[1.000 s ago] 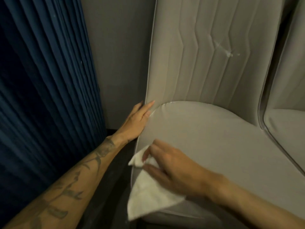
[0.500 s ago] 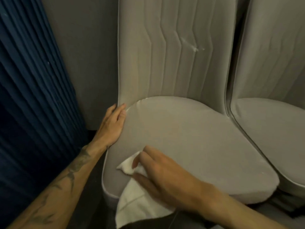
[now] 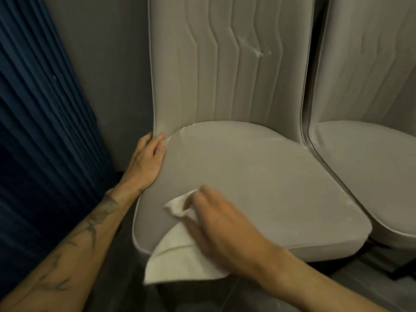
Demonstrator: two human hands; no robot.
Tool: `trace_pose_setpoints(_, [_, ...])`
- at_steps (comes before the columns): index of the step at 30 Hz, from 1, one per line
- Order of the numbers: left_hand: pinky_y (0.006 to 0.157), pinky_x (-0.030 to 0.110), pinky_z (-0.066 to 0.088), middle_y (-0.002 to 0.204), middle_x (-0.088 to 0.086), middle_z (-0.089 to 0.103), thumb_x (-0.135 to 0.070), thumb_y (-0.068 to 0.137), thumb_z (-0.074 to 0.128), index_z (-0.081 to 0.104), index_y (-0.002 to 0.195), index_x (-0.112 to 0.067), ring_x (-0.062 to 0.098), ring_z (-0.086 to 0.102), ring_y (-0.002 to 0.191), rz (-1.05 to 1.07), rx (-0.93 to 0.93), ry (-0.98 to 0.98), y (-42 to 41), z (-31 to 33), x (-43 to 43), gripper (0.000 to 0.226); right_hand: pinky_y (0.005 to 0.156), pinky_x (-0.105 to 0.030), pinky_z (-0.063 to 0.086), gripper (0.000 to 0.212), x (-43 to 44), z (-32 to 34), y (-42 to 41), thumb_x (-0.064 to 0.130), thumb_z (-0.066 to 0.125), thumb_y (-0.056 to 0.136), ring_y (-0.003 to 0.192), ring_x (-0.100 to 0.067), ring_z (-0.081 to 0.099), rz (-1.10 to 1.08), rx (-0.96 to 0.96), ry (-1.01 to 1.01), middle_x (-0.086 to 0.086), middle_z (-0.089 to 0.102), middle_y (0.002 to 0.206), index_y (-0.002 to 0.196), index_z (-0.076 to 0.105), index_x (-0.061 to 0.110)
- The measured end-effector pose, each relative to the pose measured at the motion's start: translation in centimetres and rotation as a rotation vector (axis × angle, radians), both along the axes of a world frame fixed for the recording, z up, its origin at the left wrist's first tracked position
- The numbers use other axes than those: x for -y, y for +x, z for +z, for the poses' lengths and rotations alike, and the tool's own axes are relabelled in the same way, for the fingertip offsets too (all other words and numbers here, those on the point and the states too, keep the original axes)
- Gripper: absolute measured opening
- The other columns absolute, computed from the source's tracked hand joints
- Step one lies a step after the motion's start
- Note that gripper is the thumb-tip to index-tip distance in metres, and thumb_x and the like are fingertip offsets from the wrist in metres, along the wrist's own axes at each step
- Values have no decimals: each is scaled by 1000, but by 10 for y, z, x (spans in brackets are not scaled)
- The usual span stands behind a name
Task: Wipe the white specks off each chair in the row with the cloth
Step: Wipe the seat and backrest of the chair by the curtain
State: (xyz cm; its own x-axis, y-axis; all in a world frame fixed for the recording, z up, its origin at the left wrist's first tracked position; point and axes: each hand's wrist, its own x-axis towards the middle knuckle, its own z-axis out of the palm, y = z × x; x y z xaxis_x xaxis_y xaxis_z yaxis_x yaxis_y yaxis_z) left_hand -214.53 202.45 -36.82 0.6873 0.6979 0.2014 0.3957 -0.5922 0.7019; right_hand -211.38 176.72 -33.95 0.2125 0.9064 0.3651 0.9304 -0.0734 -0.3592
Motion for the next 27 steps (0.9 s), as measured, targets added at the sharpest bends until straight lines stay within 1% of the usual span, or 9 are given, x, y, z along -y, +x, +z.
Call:
trace_pose_setpoints(3, [124, 29, 19, 168, 5, 25, -43, 112, 33, 42, 158, -25, 23, 30, 153, 9, -6, -5, -1, 2, 3, 50, 82, -34, 44, 19, -4, -6, -7, 35, 46, 103, 89, -18, 47, -179, 38, 50, -1, 49, 106, 105, 51, 17])
trace_pose_setpoints(6, [123, 28, 18, 167, 5, 26, -42, 112, 34, 43, 157, -24, 22, 30, 153, 11, -12, -2, -3, 4, 6, 50, 78, -32, 44, 12, -40, -9, -46, 28, 58, 95, 84, -16, 48, -120, 78, 59, -2, 54, 100, 100, 54, 18])
trace_pose_setpoints(8, [124, 28, 17, 168, 2, 25, -43, 112, 33, 42, 157, -25, 19, 29, 153, 7, -16, -17, -6, 6, 6, 50, 75, -33, 45, 15, -47, -8, -59, 26, 65, 90, 82, -17, 48, -17, 120, 29, -3, 55, 98, 98, 55, 17])
trace_pose_setpoints(11, [125, 27, 15, 169, 2, 23, -44, 111, 33, 41, 158, -24, 18, 26, 155, -8, -42, 1, -11, 7, 8, 52, 78, -35, 42, 13, -20, -6, -33, 26, 58, 96, 86, -22, 48, 7, 78, 11, -5, 51, 101, 99, 53, 14])
trace_pose_setpoints(14, [123, 26, 15, 169, 1, 21, -47, 111, 33, 41, 158, -25, 20, 26, 154, -18, -62, 0, -16, 6, 15, 52, 83, -37, 42, 19, 21, -9, 6, 33, 49, 101, 91, -25, 51, -182, 61, 19, -3, 49, 102, 102, 52, 14])
trace_pose_setpoints(17, [126, 40, 22, 167, -2, 22, -51, 110, 31, 44, 154, -30, 26, 32, 150, -32, -80, 8, -21, 5, 19, 51, 79, -42, 44, 16, 14, -14, 7, 30, 53, 98, 87, -27, 50, -323, 69, 54, -6, 49, 99, 98, 51, 14])
trace_pose_setpoints(20, [123, 50, 28, 164, -2, 23, -56, 108, 30, 46, 149, -36, 33, 34, 147, -27, -119, 33, -21, 9, 25, 48, 78, -41, 45, 13, -12, -13, -11, 25, 54, 98, 86, -25, 49, -248, 38, 56, -7, 50, 101, 99, 52, 12])
trace_pose_setpoints(24, [121, 53, 27, 161, 2, 22, -57, 107, 29, 48, 138, -35, 36, 30, 145, -2, -167, 45, -14, 16, 36, 42, 83, -40, 43, 20, 20, -9, 24, 30, 49, 101, 92, -28, 52, -199, 61, 19, -8, 52, 103, 102, 55, 11])
trace_pose_setpoints(27, [121, 56, 25, 162, 6, 18, -58, 107, 27, 47, 138, -34, 36, 26, 147, -2, -203, 66, -12, 19, 45, 44, 83, -36, 41, 19, 68, -9, 85, 29, 54, 98, 92, -31, 56, -429, 92, -17, -8, 55, 101, 102, 57, 11])
